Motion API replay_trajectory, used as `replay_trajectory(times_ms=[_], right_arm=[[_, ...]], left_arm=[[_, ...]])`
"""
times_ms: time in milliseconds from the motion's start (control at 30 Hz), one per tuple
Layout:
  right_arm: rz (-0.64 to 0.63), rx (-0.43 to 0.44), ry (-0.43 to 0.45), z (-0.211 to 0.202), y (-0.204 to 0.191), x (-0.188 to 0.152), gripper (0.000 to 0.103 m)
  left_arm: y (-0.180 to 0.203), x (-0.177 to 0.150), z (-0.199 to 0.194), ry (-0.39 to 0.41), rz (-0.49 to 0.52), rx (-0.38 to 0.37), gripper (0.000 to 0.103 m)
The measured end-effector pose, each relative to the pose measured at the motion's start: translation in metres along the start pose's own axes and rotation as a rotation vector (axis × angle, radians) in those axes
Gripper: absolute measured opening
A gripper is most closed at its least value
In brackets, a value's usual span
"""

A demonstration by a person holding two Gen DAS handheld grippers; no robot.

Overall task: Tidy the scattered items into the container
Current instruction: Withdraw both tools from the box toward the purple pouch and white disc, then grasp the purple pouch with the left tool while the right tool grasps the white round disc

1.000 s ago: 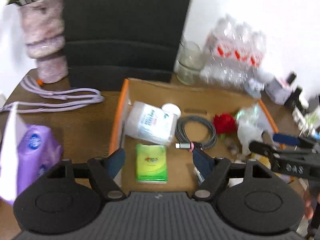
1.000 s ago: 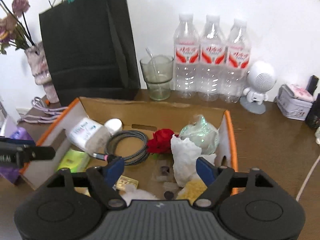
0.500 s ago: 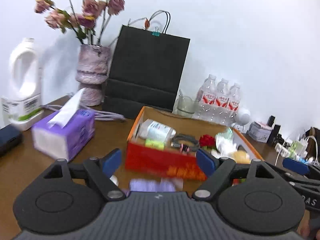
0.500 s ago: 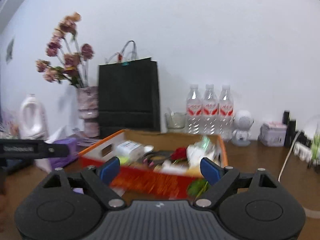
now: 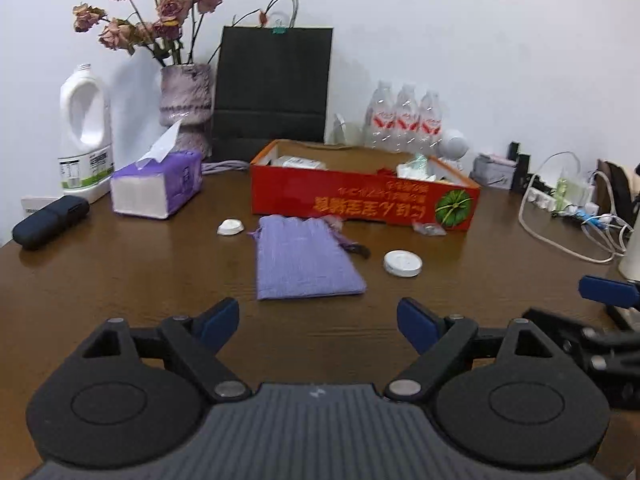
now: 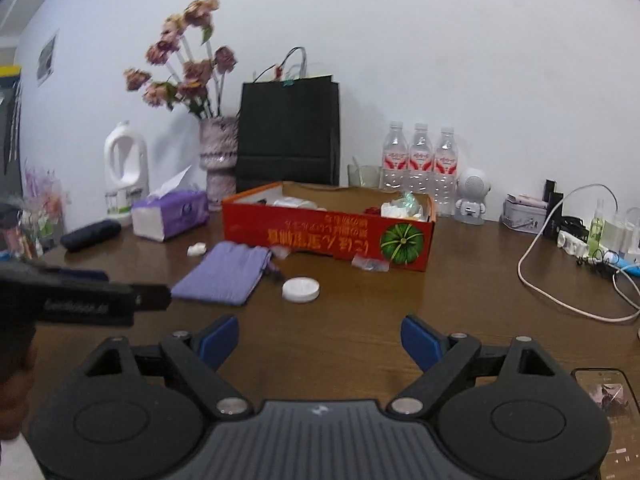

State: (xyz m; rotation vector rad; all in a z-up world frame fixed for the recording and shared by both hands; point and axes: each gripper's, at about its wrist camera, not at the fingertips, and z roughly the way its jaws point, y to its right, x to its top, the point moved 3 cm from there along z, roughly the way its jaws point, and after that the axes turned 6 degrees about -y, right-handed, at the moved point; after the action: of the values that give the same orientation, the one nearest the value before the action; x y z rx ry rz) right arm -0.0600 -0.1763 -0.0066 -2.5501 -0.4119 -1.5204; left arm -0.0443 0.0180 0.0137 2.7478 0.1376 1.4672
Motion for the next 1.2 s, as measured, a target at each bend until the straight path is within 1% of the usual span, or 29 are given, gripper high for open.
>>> replay_trajectory(times_ms=[67,167,200,267,300,333,400,500,567,667,700,767,800,833,867,900,967,1033,1100,1133,1200], right_arm=[[-0.011,0.015,-0.015,0.004,-0.002,0.001,0.086],[-0.009,0.029,-0.053,0.021,-0.002,0.009,0.076],[-0.014,0.038,-0.067,0.027,-0.003,0.010,0.070],[-0.029,0.063,-0.092,0.039,-0.007,0.013,0.067],[-0.034,0.075,-0.104,0.046,-0.009,0.014,0.065],[-0.042,0.083,-0.114,0.053,-0.010,0.016,0.063],[-0.058,0.087,-0.129,0.069,-0.010,0.024,0.062],[-0.050,0.089,-0.158,0.097,-0.004,0.037,0.062],[-0.038,0.094,-0.175,0.116,-0.001,0.046,0.062],[-0.043,0.102,-0.189,0.143,-0.001,0.057,0.059],[-0.047,0.103,-0.196,0.152,-0.002,0.060,0.057],[-0.050,0.106,-0.216,0.165,-0.003,0.061,0.054],[-0.042,0.110,-0.229,0.170,-0.003,0.061,0.050],[-0.034,0.119,-0.243,0.174,-0.003,0.059,0.043],[-0.030,0.127,-0.253,0.177,-0.003,0.058,0.040],[-0.026,0.131,-0.260,0.179,-0.003,0.055,0.038],[-0.017,0.131,-0.251,0.178,-0.002,0.053,0.038],[-0.013,0.130,-0.250,0.177,-0.002,0.052,0.038],[-0.015,0.128,-0.250,0.175,-0.003,0.051,0.038],[-0.008,0.127,-0.248,0.173,-0.003,0.050,0.038],[0.015,0.136,-0.243,0.169,0.000,0.050,0.037]], left_arm=[[-0.005,0.002,0.004,-0.013,-0.011,-0.003,0.086],[-0.010,0.007,0.017,-0.048,-0.025,0.010,0.083],[-0.012,0.010,0.024,-0.070,-0.040,-0.004,0.081],[-0.014,0.016,0.038,-0.098,-0.061,-0.055,0.081],[-0.014,0.020,0.048,-0.107,-0.058,-0.061,0.081],[-0.014,0.025,0.057,-0.111,-0.044,-0.050,0.081],[-0.017,0.038,0.078,-0.123,-0.021,-0.010,0.081],[-0.024,0.054,0.105,-0.152,-0.018,0.021,0.081],[-0.024,0.061,0.120,-0.163,0.007,0.018,0.081],[-0.027,0.061,0.141,-0.218,-0.017,-0.025,0.081],[-0.027,0.061,0.144,-0.215,-0.021,-0.023,0.081],[-0.026,0.061,0.149,-0.204,-0.002,0.006,0.080],[-0.025,0.061,0.149,-0.198,0.004,0.013,0.077],[-0.025,0.060,0.150,-0.190,0.010,0.020,0.074],[-0.024,0.059,0.150,-0.181,0.022,0.029,0.061],[-0.022,0.060,0.150,-0.173,0.036,0.036,0.050],[-0.022,0.060,0.149,-0.163,0.040,0.039,0.031],[-0.019,0.059,0.148,-0.157,0.053,0.027,0.016],[-0.015,0.059,0.147,-0.154,0.076,0.041,0.005],[-0.014,0.058,0.147,-0.150,0.087,0.051,0.004],[-0.014,0.055,0.141,-0.150,0.067,0.032,0.003]])
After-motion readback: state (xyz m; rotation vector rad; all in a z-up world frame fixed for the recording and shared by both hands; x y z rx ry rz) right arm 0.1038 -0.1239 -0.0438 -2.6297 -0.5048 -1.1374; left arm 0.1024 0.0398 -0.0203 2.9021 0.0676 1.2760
